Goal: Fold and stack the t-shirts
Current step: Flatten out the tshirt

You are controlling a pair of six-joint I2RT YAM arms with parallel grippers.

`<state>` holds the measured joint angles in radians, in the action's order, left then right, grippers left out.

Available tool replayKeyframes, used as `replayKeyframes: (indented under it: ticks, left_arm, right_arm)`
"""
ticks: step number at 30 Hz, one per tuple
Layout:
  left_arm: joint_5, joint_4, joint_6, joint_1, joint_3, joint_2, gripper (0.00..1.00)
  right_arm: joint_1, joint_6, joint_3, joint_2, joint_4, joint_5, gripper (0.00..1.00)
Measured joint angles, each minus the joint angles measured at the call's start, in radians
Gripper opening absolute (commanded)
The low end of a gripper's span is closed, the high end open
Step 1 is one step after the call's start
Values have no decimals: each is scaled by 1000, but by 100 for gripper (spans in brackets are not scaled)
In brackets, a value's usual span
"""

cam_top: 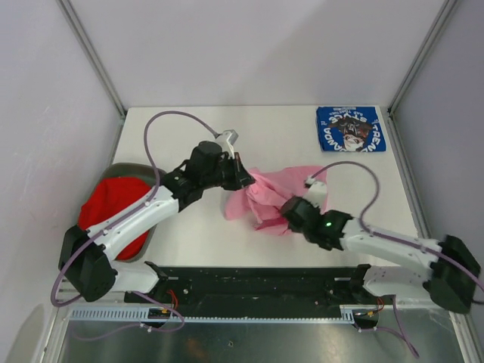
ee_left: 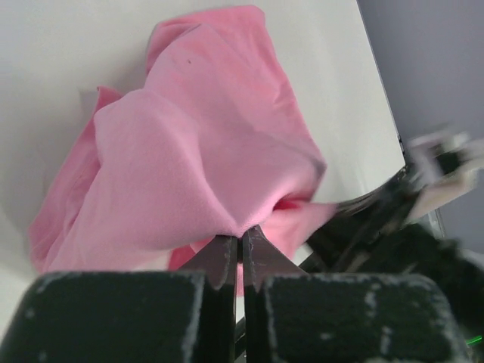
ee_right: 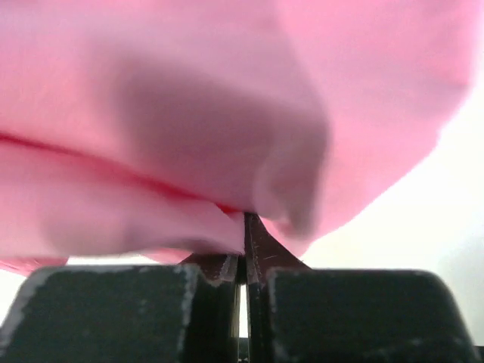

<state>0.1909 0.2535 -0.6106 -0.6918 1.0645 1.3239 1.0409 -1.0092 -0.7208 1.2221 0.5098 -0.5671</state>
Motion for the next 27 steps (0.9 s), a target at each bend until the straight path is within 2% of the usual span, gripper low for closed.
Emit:
replayKeyframes:
  ticks: [4,6,10,13,16,19,21,24,27]
  left_arm:
    - [0,5,4,30,-35,-48,0]
    - [6,18,8,42,-44,-71,0]
    - [29,18,10,66,-47,-134,0]
    - [51,10,19,80,-18,-167,2]
    - [63,0,39,103,34,-162,12]
    - [86,-1,71,127,74,-123,42]
    - [89,3,87,148,84,-79,52]
    - [94,28,94,165,68,-18,55]
    - [94,52,95,158,17,-3,54]
  right_arm:
    - [-132,71,-56,-187,103,-40,0]
    - [-201,130,-142,-240,163,-59,0]
    - [-285,260,-354,-269,209,-60,1]
    - [-305,348,-449,-267,211,-40,2]
    - [-328,418,-496,-247,211,-21,2]
    - [-384,464,-517,-188,212,-3,0]
    - [-459,485,-518,-132,222,1,0]
    - [-572,509,-516,-24,225,23,0]
    - [-666,527,-495,97,213,68,0]
